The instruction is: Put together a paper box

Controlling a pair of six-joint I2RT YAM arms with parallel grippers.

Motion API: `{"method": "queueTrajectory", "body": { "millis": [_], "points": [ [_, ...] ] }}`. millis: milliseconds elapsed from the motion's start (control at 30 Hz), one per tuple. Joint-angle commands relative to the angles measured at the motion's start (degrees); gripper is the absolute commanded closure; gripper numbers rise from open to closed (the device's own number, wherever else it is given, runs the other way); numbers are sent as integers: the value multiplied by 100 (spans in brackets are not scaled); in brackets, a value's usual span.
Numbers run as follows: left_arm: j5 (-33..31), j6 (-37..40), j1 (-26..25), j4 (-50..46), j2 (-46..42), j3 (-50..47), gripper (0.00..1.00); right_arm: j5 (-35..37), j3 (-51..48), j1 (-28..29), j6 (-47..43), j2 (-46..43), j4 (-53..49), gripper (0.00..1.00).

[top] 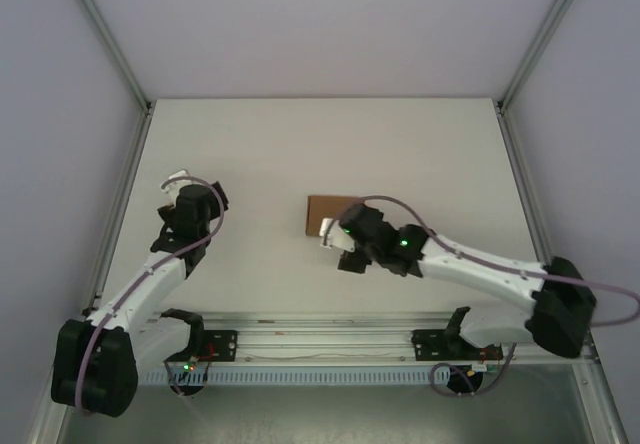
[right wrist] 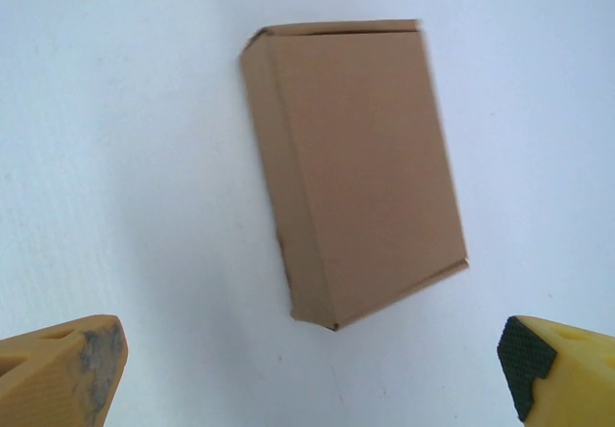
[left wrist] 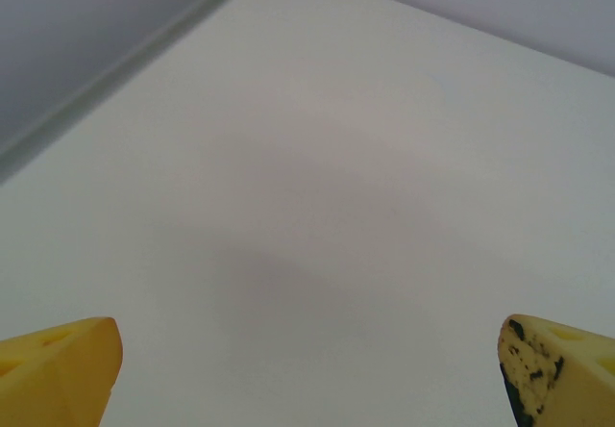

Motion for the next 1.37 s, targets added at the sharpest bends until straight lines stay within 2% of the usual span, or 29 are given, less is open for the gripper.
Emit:
{"method": "queueTrajectory", "body": {
  "millis": [0, 133, 233, 300, 400, 467, 500, 533, 600, 667, 733, 767, 800, 867, 933, 1000, 1333],
  "points": [
    [-141, 644, 338, 1359, 221, -365, 0, -365, -469, -807, 988, -710, 993, 0],
    [155, 1209, 574, 3353, 612, -1014, 0, -144, -1248, -2344, 2737, -1310, 2565, 0],
    [404, 1522, 675, 3822, 1012, -1143, 0, -338, -1903, -3441, 3612, -1264, 3515, 0],
    [623, 1494, 748, 4359, 1370, -1239, 0, -254, -2298, -3985, 3842, -1009, 4178, 0],
    [749, 1535, 782, 4659, 1663, -1168, 0, -58, -2860, -4463, 3686, -449, 5524, 0],
    [816, 1414, 852, 5278, 2126, -1242, 0, -367, -2974, -4741, 3849, -122, 6016, 0],
    [913, 1540, 857, 5774, 2448, -1277, 0, -468, -3028, -4820, 3876, 69, 6366, 0],
    [1276, 1635, 855, 5723, 2601, -1241, 0, -463, -3027, -4837, 3829, 244, 6648, 0],
    [1507, 1808, 839, 5890, 2990, -1049, 0, -496, -3028, -4875, 3564, 650, 7227, 0],
    [1691, 1763, 851, 5080, 2760, -844, 0, -566, -2774, -5169, 3917, 1328, 7396, 0],
    [1680, 1827, 841, 5629, 2928, -972, 0, -621, -2429, -5518, 4341, 2016, 7600, 0],
    [1675, 1823, 846, 5480, 2892, -934, 0, -603, -2344, -5540, 4321, 1724, 6894, 0],
    [1675, 1793, 838, 5173, 2802, -856, 0, -535, -2311, -5541, 4331, 1641, 6688, 0],
    [1647, 1862, 812, 5439, 2881, -904, 0, -452, -2496, -5538, 4366, 1869, 7407, 0],
    [1607, 1872, 776, 5179, 2834, -839, 0, -361, -2326, -5535, 4395, 1702, 6790, 0],
    [1600, 1914, 754, 5322, 2879, -860, 0, -418, -2408, -5532, 4355, 1807, 7127, 0],
    [1588, 1904, 749, 5214, 2848, -833, 0, -414, -2365, -5526, 4354, 1760, 6961, 0]
  ]
}}
